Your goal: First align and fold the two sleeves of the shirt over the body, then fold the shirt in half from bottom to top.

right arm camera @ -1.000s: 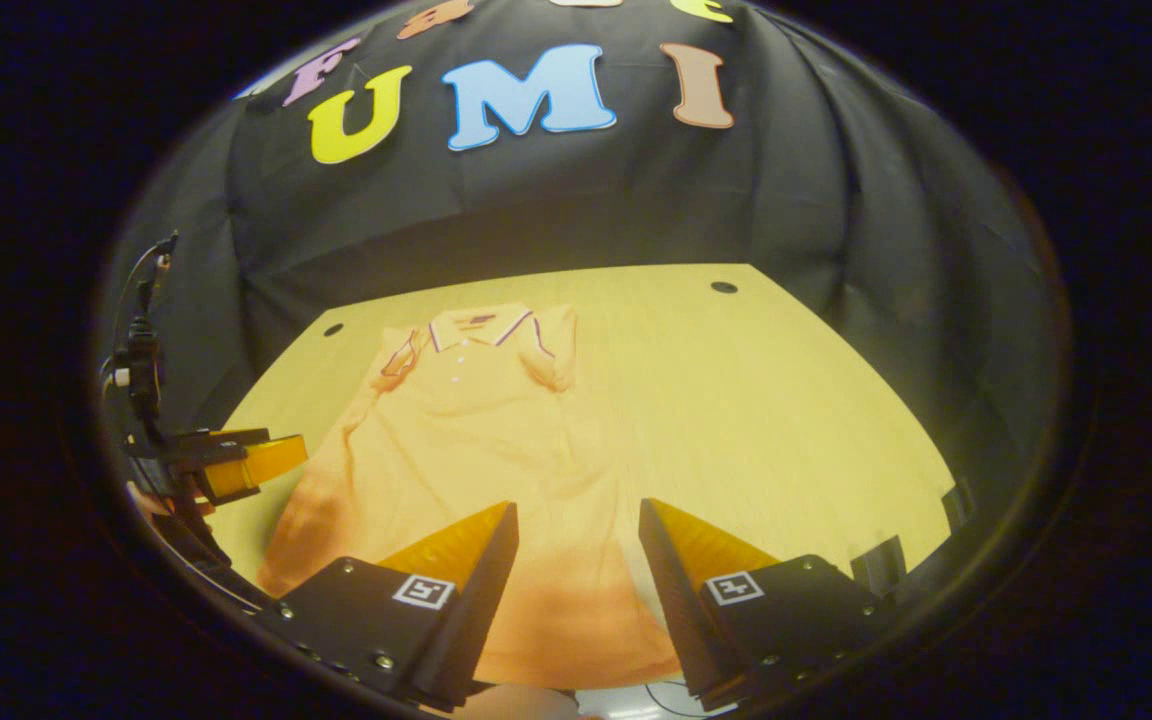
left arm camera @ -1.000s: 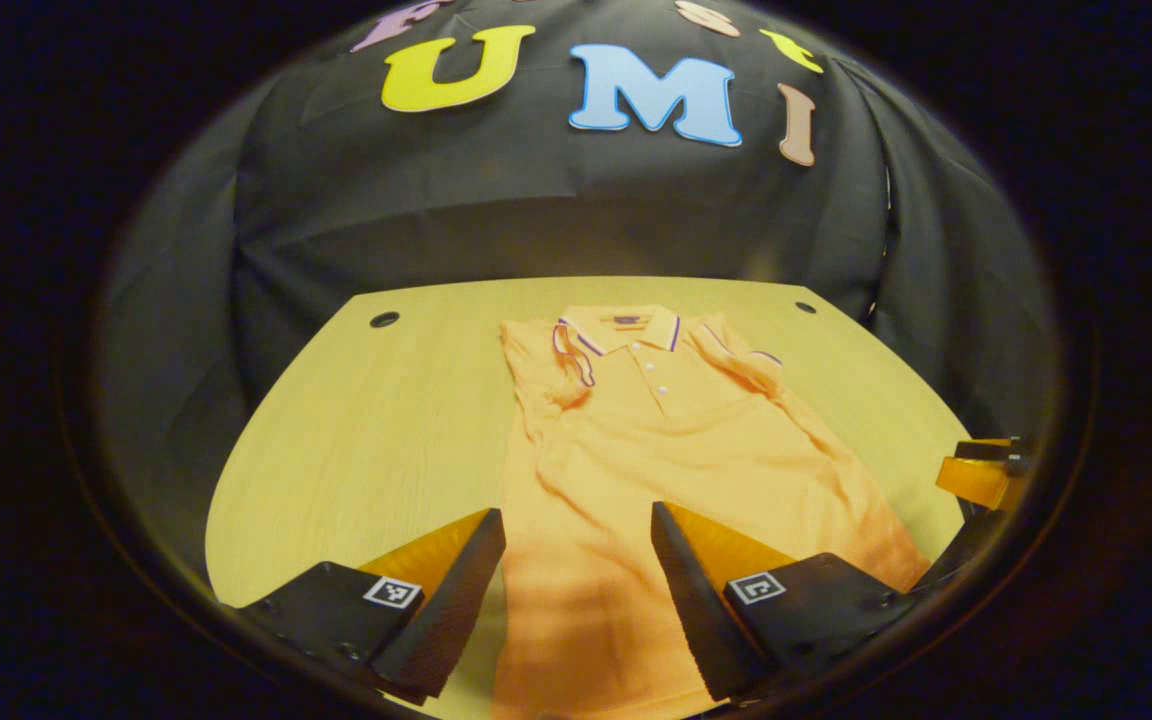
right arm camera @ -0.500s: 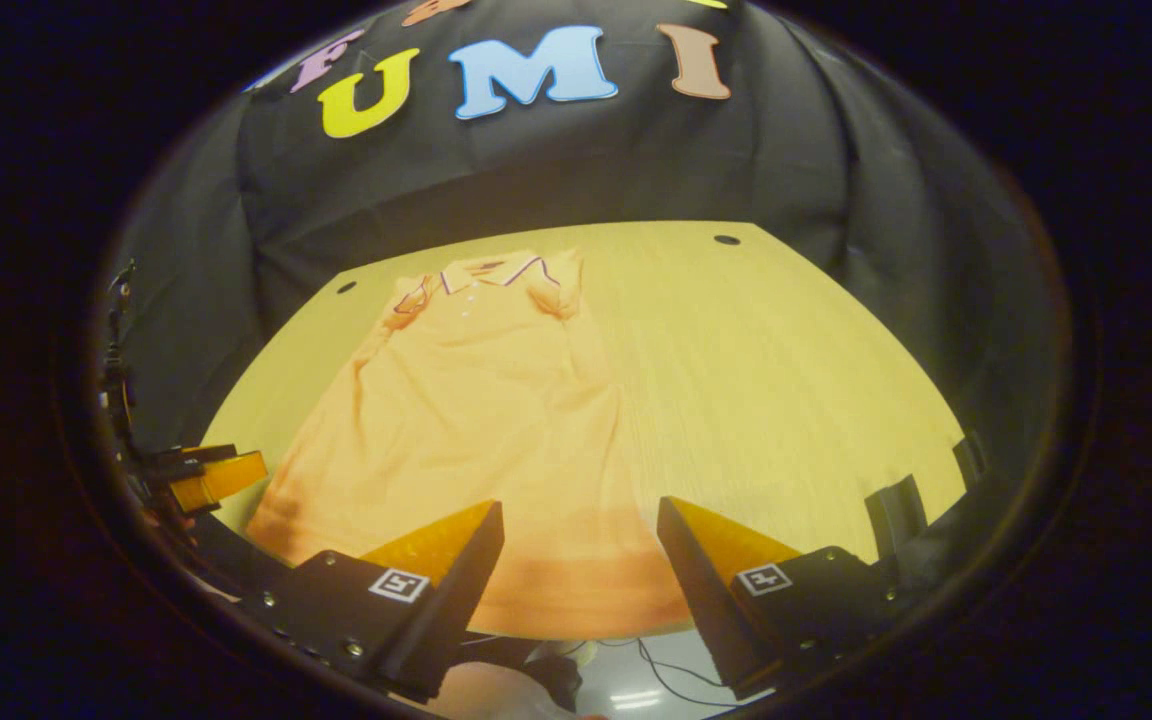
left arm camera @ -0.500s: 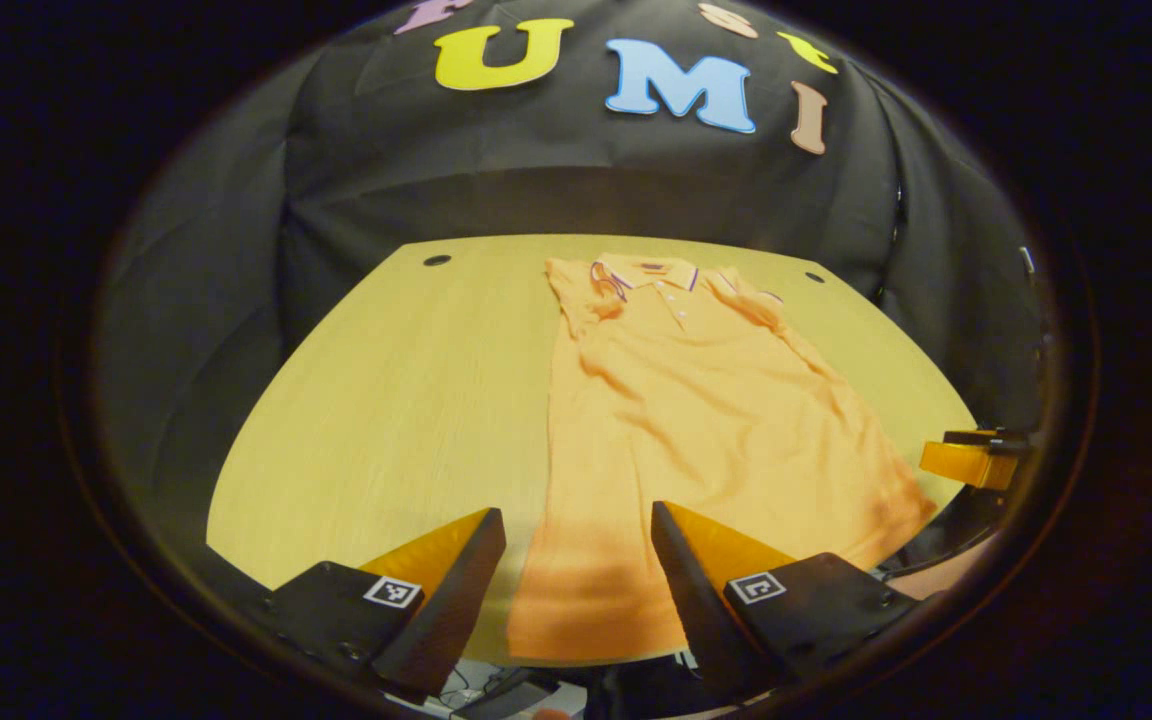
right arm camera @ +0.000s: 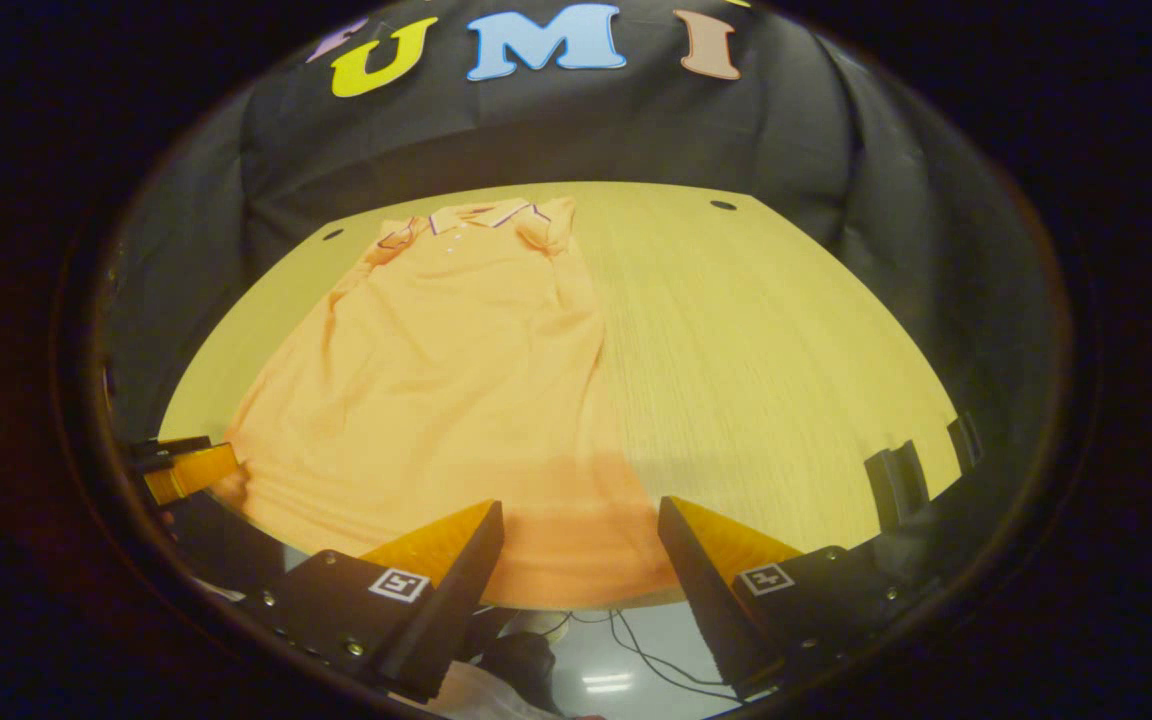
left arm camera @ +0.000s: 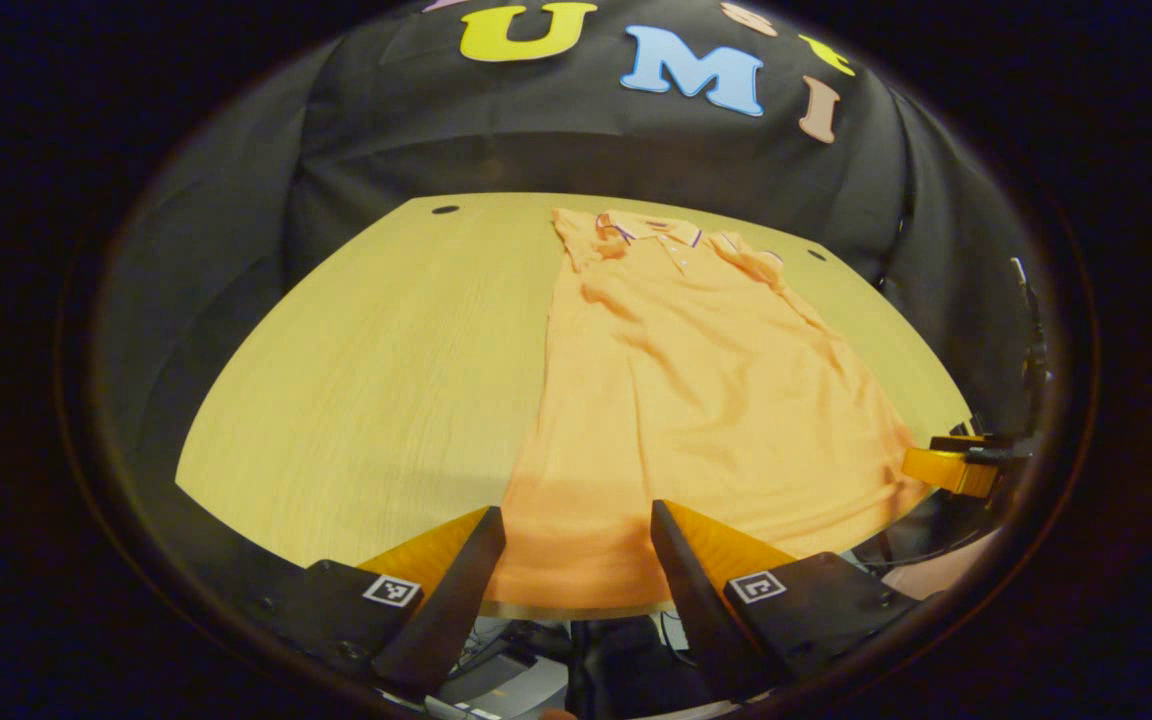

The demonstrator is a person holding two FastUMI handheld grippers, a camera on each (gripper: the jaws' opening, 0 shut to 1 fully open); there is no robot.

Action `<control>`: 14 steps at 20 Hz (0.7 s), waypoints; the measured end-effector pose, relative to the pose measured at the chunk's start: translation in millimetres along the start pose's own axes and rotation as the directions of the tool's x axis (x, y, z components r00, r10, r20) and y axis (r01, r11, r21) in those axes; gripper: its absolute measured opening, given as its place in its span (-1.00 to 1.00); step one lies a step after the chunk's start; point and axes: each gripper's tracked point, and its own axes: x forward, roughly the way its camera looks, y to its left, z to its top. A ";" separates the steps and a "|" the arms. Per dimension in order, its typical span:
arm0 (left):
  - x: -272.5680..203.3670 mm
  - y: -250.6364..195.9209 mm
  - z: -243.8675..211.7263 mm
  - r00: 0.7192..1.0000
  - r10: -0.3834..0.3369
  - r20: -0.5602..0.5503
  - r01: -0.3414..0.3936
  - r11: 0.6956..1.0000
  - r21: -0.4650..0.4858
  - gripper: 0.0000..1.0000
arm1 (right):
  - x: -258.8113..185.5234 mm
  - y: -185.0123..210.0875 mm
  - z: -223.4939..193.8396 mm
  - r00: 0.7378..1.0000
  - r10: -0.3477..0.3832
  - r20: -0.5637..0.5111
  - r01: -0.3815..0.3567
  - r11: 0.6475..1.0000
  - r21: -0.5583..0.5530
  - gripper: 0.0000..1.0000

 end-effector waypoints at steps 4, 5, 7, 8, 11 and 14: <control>9.6 -6.2 -2.3 1.000 0.027 0.007 -0.027 0.999 0.033 0.90 | 7.1 1.7 -11.1 1.000 0.016 -0.027 -0.017 1.000 -0.007 0.92; 10.5 -8.5 -2.9 1.000 0.025 0.005 -0.026 0.999 0.043 0.90 | 6.8 1.4 -10.4 1.000 0.015 -0.020 -0.016 1.000 -0.018 0.92; 11.5 -11.6 -4.4 0.999 0.035 0.007 -0.035 0.998 0.060 0.90 | 7.4 -0.5 -12.6 1.000 0.006 -0.020 -0.007 0.999 -0.050 0.88; 11.0 -12.8 -7.3 0.999 0.041 0.010 -0.042 0.996 0.081 0.89 | 6.6 1.6 -12.6 1.000 0.010 -0.021 -0.011 0.999 -0.049 0.83; 10.0 -28.1 -11.2 0.999 0.032 0.017 -0.034 0.991 0.132 0.42 | 6.8 8.9 -12.7 1.000 0.026 -0.011 -0.027 0.998 -0.054 0.22; 14.9 -40.4 -11.0 0.999 0.023 0.027 -0.027 0.987 0.161 -0.17 | 8.5 13.5 -12.5 0.999 0.032 0.006 -0.031 0.996 -0.084 -0.32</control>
